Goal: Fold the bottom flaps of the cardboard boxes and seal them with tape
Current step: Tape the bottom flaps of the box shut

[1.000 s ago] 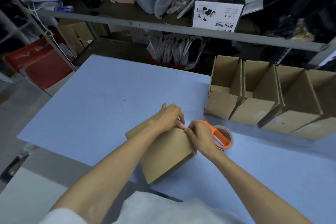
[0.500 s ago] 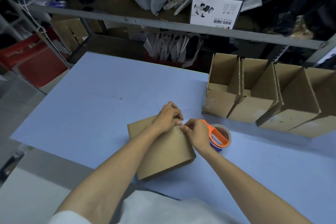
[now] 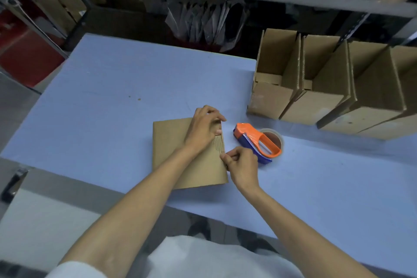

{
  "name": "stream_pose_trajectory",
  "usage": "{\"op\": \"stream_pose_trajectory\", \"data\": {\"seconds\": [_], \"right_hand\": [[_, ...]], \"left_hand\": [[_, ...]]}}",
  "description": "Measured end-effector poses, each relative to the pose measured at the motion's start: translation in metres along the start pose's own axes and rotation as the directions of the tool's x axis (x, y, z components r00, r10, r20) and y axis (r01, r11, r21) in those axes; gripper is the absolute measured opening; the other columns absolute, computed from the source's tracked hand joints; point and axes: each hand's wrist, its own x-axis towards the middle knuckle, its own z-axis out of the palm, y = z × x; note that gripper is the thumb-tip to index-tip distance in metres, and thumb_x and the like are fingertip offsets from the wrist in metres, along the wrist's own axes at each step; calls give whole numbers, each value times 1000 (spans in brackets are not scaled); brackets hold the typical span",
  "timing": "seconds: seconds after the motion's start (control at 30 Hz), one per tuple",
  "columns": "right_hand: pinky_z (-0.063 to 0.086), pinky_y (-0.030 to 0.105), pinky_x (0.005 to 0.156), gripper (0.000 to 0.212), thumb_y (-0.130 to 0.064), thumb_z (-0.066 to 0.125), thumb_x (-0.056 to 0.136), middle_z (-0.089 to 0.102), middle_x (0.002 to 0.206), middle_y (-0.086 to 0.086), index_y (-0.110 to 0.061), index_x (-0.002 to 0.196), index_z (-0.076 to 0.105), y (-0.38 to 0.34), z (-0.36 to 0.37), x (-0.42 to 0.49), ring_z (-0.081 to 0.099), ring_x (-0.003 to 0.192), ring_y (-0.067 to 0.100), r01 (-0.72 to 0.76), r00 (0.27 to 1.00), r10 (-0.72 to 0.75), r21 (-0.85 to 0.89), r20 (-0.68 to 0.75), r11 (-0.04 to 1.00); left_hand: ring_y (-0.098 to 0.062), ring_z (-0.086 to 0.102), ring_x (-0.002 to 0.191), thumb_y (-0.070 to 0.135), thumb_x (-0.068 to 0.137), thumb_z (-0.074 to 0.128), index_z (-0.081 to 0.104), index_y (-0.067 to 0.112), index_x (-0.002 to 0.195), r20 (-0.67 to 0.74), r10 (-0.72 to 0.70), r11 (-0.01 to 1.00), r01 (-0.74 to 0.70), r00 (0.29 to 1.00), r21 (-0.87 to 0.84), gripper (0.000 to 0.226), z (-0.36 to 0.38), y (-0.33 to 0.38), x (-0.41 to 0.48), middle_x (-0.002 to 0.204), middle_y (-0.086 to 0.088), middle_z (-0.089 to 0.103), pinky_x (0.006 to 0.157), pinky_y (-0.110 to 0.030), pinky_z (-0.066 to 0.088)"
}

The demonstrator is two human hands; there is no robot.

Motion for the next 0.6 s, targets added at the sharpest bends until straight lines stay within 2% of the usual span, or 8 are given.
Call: {"op": "stream_pose_trajectory", "data": {"seconds": [0.07, 0.1, 0.13, 0.2, 0.27, 0.33, 0.47, 0.6], "right_hand": [[55, 44, 70, 12, -11, 71, 82, 68, 68, 6, -4, 74, 66, -1, -3, -2, 66, 66, 19, 26, 997, -29, 36, 71, 999], [54, 42, 74, 5, -8, 69, 83, 70, 74, 7, -5, 79, 68, 2, -8, -2, 67, 71, 19, 86, 991, -87, 16, 104, 996], [53, 39, 81, 8, -5, 67, 84, 70, 87, 8, -5, 91, 69, 5, -13, -1, 66, 83, 20, 162, 981, -158, -36, 109, 986], [41, 27, 91, 32, -3, 64, 86, 58, 115, 15, 0, 117, 58, 15, -26, 4, 55, 107, 26, 264, 965, -257, -198, 61, 944], [32, 25, 90, 45, -5, 66, 83, 44, 123, 20, 5, 122, 46, 24, -36, 15, 44, 114, 32, 207, 973, -230, -329, -33, 921], [33, 29, 94, 57, -14, 68, 82, 40, 127, 21, 6, 126, 38, 31, -37, 28, 38, 118, 34, 99, 992, -123, -439, -28, 893], [38, 39, 98, 73, -29, 70, 83, 41, 133, 22, 7, 133, 31, 37, -29, 49, 40, 123, 35, -8, 1000, 3, -572, -9, 820], [42, 42, 91, 60, -16, 66, 86, 48, 130, 25, 8, 131, 34, 40, -23, 59, 48, 117, 38, -25, 1000, 10, -618, -29, 785]], "left_hand": [[-23, 44, 117, 11, 77, 74, 66, 18, 113, -168, -72, 994, 85, 983, 71, 38, 10, 4, -14, 121, -2, 52, 97, -20, 32], [-24, 42, 124, 20, 81, 72, 62, 20, 120, -190, -103, 986, 125, 976, 107, 41, 14, 5, -23, 129, 0, 51, 101, -24, 30], [-23, 36, 133, 31, 83, 69, 56, 23, 130, -161, -124, 977, 149, 979, 154, 49, 19, 5, -31, 140, 2, 45, 108, -30, 24], [-16, 12, 147, 45, 81, 66, 35, 27, 147, -40, -148, 954, 153, 988, 257, 75, 27, 2, -47, 158, 8, 20, 118, -40, 6], [-12, -7, 148, 45, 77, 65, 16, 31, 153, 37, -133, 935, 113, 990, 337, 91, 30, 0, -55, 162, 11, -1, 117, -43, -9], [-11, -13, 148, 41, 75, 63, 8, 33, 154, 65, -106, 923, 74, 992, 378, 96, 29, -5, -56, 161, 12, -7, 116, -43, -12], [-8, -11, 148, 39, 68, 56, 9, 35, 153, 119, -16, 914, -34, 993, 405, 97, 18, -21, -53, 161, 15, -3, 116, -40, -12], [-8, -7, 148, 40, 67, 57, 13, 37, 152, 148, 28, 914, -85, 989, 396, 96, 13, -25, -56, 161, 15, 1, 116, -41, -10]]}}
